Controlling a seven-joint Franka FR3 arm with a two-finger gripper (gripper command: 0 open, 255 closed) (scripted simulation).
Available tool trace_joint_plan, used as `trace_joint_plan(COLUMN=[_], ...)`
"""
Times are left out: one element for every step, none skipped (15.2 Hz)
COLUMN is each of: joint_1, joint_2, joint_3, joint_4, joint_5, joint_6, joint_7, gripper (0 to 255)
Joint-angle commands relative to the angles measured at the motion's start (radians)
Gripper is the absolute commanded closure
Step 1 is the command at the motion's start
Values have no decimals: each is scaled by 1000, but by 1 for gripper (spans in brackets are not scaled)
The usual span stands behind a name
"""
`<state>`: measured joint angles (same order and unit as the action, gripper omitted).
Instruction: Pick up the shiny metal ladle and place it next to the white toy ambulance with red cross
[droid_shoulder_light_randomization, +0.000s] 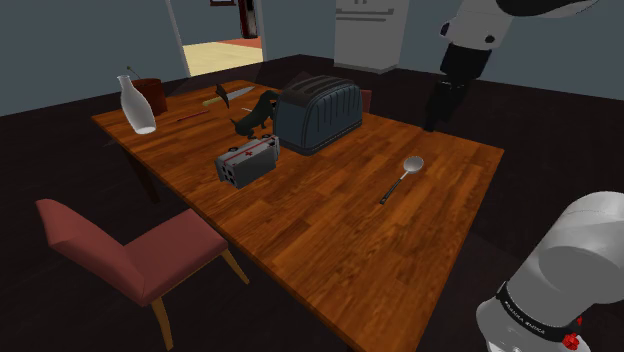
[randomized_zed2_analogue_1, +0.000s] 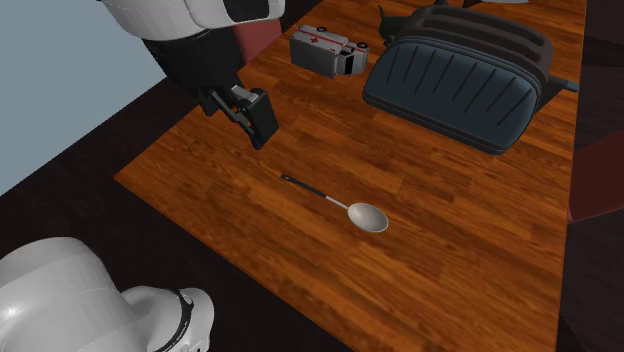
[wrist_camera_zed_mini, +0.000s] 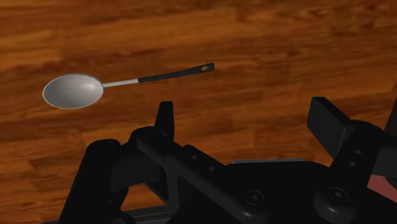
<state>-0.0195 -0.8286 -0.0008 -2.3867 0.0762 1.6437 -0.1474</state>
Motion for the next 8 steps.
trace_joint_plan(joint_1=[0,-21,-43,-65,-87,-108,-131,-153], joint_2=[0,24,49,76,104,132,162,193], joint_3=[0,22,44,65,86,105,124,143], joint_4=[0,-11,-20,-28,-34,-39,-43,-45], joint_5=[0,5,10,13,16,17,18,17], joint_6=[0,31,62,92,121,149,177,203], joint_7=[0,62,124,185,247,309,371,433], gripper=[0,0,0,0,0,0,0,0])
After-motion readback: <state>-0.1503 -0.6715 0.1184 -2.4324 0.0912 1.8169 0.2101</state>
